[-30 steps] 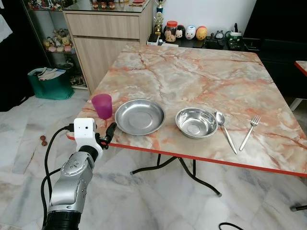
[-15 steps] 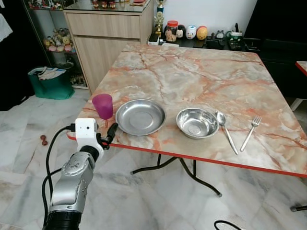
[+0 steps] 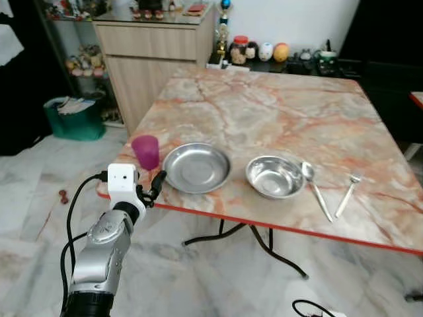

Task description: Setting the table

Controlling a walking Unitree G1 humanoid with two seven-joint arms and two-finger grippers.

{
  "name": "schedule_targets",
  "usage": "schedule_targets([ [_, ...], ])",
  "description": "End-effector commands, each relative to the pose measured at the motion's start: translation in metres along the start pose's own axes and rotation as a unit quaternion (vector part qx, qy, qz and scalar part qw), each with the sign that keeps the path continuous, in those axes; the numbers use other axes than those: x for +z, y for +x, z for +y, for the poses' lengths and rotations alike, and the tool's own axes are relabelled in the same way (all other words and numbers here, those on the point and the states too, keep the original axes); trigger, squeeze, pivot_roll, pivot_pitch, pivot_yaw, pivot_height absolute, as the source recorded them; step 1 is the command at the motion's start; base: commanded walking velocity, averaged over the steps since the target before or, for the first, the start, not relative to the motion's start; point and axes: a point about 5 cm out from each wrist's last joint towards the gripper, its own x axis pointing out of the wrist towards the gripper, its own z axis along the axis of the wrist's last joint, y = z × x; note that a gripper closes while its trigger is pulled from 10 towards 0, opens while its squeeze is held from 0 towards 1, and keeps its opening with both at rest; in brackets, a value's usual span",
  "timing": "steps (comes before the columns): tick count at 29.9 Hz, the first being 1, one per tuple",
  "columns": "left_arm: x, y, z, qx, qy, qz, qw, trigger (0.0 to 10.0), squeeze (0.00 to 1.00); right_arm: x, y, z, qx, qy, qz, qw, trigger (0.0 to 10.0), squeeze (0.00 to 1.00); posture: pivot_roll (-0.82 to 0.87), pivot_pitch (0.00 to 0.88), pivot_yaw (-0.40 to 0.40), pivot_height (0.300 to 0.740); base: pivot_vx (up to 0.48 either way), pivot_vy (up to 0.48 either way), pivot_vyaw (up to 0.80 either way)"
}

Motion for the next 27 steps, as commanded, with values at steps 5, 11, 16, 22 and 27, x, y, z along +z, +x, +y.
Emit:
schedule_targets([
  [5, 0.005, 0.000, -0.001, -0.006, 0.010, -0.011, 1.000, 10.0, 0.00, 0.007, 0.002, 0.004, 0.003, 0.001, -0.012, 1.000, 10.0, 0.00, 0.06, 0.000, -0.036, 0.740, 0.310, 0.000, 0.00],
  [11, 0.004, -0.001, -0.004, -0.015, 0.017, -0.012, 1.000, 10.0, 0.00, 0.008, 0.002, 0.005, 0.003, 0.003, -0.014, 1.000, 10.0, 0.00, 0.06, 0.000, -0.038, 0.740, 0.251, 0.000, 0.00],
  [16, 0.004, -0.003, -0.003, -0.019, 0.015, -0.006, 1.000, 10.0, 0.00, 0.010, 0.002, 0.006, 0.006, 0.003, -0.016, 1.000, 10.0, 0.00, 0.06, 0.000, -0.038, 0.740, 0.000, 0.000, 0.00],
  [22, 0.001, -0.020, 0.005, -0.020, 0.007, 0.012, 1.000, 10.0, 0.00, 0.011, 0.003, 0.011, 0.011, 0.003, -0.016, 1.000, 10.0, 0.00, 0.06, 0.000, -0.036, 0.740, 0.000, 0.000, 0.00],
  [27, 0.000, -0.033, 0.013, -0.004, 0.006, 0.026, 1.000, 10.0, 0.00, 0.009, 0.003, 0.012, 0.013, 0.002, -0.014, 1.000, 10.0, 0.00, 0.07, 0.000, -0.035, 0.740, 0.000, 0.000, 0.00],
])
